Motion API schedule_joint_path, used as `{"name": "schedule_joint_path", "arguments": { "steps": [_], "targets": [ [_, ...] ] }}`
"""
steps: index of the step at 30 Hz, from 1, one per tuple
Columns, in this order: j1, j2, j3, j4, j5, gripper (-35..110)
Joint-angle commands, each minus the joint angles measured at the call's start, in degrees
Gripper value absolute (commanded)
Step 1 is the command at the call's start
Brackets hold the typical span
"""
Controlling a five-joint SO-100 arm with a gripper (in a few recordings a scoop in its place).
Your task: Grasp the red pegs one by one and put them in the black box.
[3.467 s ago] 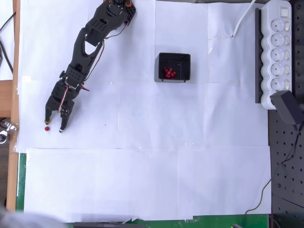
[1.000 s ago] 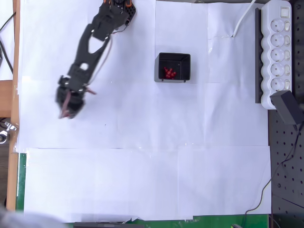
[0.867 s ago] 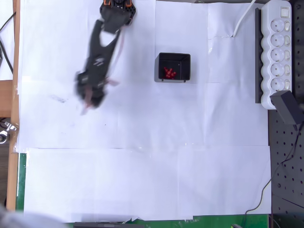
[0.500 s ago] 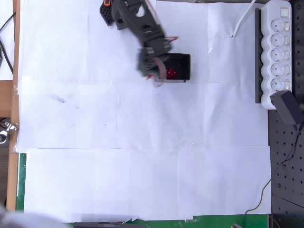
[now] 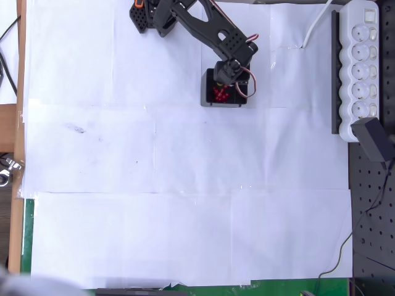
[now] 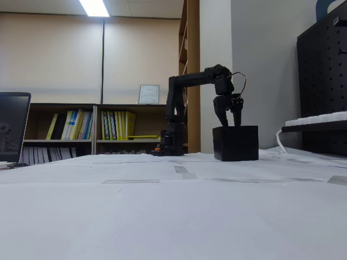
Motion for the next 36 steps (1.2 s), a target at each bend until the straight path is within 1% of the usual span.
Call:
{"name": "schedule_joint_path", "arguments": {
  "steps": [1, 4, 8, 10, 13, 15, 17, 20, 22, 23, 25, 28, 30, 32, 36],
  "targets": [
    [-0.53, -0.79, -0.09, -0.88, 0.18, 9],
    [0.44, -1.23, -1.85, -2.37, 0.26, 16],
    [2.46, -6.77, -1.41, -2.11, 0.35, 19],
    [3.43, -10.99, 0.88, 0.26, 0.26, 19],
    [6.68, -18.19, 9.49, 6.15, -0.70, 19],
    [10.55, -22.32, 16.44, 9.05, -0.53, 19],
    [16.08, -25.22, 22.15, 10.72, 2.02, 19],
    [27.42, -30.94, 20.39, 6.33, 7.82, 19],
    [34.45, -36.21, 11.25, 1.05, 14.50, 18],
    [37.35, -39.38, 5.01, -1.49, 17.84, 10],
    [42.36, -46.49, -9.84, -7.73, 24.79, 0],
    [47.11, -56.16, -33.40, -20.21, 34.98, 0],
    [48.16, -60.21, -44.91, -25.05, 40.52, 0],
    [48.43, -64.51, -54.05, -27.07, 42.19, 0],
    [48.08, -77.52, -69.87, -22.94, 42.28, 0]
  ]
}}
